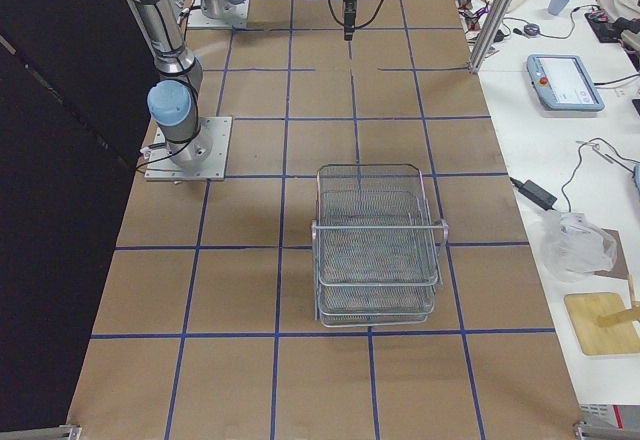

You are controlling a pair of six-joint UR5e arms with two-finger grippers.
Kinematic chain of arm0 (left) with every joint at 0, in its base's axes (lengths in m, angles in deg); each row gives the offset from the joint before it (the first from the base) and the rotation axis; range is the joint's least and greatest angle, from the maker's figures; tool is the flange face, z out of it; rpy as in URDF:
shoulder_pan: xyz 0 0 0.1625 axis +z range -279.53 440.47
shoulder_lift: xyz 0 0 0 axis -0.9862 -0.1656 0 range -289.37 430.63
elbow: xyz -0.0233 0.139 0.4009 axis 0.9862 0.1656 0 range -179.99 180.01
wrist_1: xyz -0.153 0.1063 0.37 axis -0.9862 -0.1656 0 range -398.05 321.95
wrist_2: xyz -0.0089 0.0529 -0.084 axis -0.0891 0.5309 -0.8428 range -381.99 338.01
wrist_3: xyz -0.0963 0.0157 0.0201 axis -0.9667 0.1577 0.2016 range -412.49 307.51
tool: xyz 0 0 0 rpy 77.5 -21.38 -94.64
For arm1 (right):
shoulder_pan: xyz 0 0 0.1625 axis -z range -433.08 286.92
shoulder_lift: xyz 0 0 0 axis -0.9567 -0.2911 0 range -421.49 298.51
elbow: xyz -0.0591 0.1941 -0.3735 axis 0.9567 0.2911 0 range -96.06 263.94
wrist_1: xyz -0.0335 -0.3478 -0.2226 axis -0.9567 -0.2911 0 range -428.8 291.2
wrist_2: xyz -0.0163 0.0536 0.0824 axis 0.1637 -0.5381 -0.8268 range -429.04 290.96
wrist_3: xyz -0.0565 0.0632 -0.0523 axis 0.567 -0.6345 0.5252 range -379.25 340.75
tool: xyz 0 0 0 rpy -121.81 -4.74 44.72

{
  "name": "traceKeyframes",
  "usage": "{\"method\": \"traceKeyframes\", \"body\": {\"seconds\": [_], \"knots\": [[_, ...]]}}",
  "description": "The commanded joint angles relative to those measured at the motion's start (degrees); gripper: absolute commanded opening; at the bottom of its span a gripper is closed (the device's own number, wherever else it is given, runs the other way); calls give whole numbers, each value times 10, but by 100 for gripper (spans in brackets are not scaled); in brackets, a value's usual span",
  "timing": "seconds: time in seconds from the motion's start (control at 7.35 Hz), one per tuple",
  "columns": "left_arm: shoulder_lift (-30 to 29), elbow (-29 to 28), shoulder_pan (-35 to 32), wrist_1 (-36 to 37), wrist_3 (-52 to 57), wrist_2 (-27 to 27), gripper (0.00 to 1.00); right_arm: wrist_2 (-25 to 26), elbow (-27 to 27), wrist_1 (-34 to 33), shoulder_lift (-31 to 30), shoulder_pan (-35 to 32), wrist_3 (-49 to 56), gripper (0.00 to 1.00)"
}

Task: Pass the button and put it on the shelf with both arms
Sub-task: 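Lower the left gripper and close it on the red-capped button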

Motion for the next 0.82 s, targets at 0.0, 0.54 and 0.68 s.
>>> {"method": "traceKeyframes", "body": {"seconds": [0.0, 0.54, 0.68], "knots": [[-18, 1, 1, -1, -4, -4, 100, 0, 0, 0, 0, 0, -1, 100], [-33, 2, 2, -1, -10, -5, 100, 0, 0, -1, 0, 0, 0, 100], [-34, 2, 2, -1, -9, -5, 97, 1, 0, -1, 1, 0, -1, 100]]}}
